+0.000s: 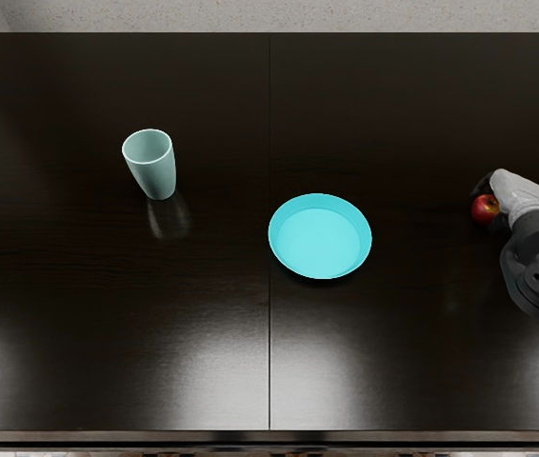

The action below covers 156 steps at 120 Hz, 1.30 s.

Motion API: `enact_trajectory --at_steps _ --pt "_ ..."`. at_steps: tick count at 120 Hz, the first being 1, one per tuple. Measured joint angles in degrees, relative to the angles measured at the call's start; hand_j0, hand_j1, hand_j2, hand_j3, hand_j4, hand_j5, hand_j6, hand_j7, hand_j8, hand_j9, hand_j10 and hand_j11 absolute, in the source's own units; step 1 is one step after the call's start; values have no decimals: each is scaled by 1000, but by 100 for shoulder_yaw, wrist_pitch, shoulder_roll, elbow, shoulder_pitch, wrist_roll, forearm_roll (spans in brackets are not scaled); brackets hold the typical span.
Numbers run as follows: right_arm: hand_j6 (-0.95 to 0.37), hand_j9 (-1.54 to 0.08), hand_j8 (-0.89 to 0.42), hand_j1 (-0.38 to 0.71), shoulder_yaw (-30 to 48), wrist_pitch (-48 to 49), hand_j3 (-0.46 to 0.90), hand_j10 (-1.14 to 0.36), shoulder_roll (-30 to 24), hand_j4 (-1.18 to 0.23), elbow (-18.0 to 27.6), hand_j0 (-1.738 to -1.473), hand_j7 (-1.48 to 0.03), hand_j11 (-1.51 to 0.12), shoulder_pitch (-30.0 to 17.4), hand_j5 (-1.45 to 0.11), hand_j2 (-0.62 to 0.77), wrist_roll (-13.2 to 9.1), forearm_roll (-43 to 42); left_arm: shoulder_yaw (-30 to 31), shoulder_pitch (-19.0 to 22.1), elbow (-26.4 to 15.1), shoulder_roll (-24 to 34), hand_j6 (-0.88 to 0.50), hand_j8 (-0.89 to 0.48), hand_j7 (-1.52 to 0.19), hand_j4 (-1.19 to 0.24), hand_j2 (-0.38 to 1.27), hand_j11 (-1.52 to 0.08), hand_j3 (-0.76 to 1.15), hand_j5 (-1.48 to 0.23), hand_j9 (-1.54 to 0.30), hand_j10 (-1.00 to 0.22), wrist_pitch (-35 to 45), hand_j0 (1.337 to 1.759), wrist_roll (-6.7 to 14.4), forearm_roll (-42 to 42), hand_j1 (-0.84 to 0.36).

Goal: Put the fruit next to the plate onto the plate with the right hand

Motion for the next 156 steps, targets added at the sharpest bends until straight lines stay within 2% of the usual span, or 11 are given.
enact_trajectory --at_steps 55,60,97,99,105,109,121,156 --pt "-350 -839 -391 255 3 -1 -1 -638 2 -532 9 -1647 -829 -837 -12 -831 -7 -6 -5 0 0 -2 0 -9 -9 -11 -9 2 -11 0 -11 -11 -9 0 1658 0 0 339" --pt "-352 -847 -397 268 4 -3 -18 -648 0 -538 15 -1648 -839 -845 -15 -837 40 -5 -8 0 0 -2 0 -9 -9 -11 -9 2 -11 0 -11 -11 -9 -1 1658 0 -1 339" --pt "-336 -882 -381 291 6 -1 -92 -675 -13 -532 61 -1668 -874 -879 -15 -864 108 -7 -16 -1 0 -2 0 -9 -9 -11 -9 2 -11 0 -11 -11 -9 -1 1658 0 0 339" --pt "-340 -882 -390 305 6 -3 -2 -676 -17 -537 71 -1661 -875 -880 -15 -862 127 -4 -14 -1 0 -2 0 -9 -9 -11 -9 2 -11 0 -11 -11 -9 -1 1658 0 -1 339" --pt "-355 -880 -402 283 11 -3 -102 -679 -37 -558 131 -1669 -877 -878 -10 -865 136 -6 -6 -1 0 -2 0 -9 -9 -11 -9 1 -11 0 -11 -11 -9 -1 1658 0 -2 339" --pt "-379 -882 -430 281 18 -2 -2 -679 -66 -584 183 -1658 -878 -880 -6 -867 154 -2 -1 -1 0 -2 0 -9 -9 -11 -9 2 -11 0 -11 -11 -9 -1 1658 0 -2 339" --pt "-447 -892 -491 261 36 0 0 -682 -130 -645 301 -1656 -886 -891 12 -879 231 3 20 0 0 -2 0 -9 -9 -11 -9 2 -11 0 -11 -11 -9 -2 1658 0 -3 339" --pt "-409 -924 -454 308 90 28 0 -687 -587 -594 940 -1654 -908 -926 170 -933 299 7 94 0 0 5 0 -9 -9 -11 -9 2 -11 0 -11 -11 -8 -4 1658 0 -5 339"
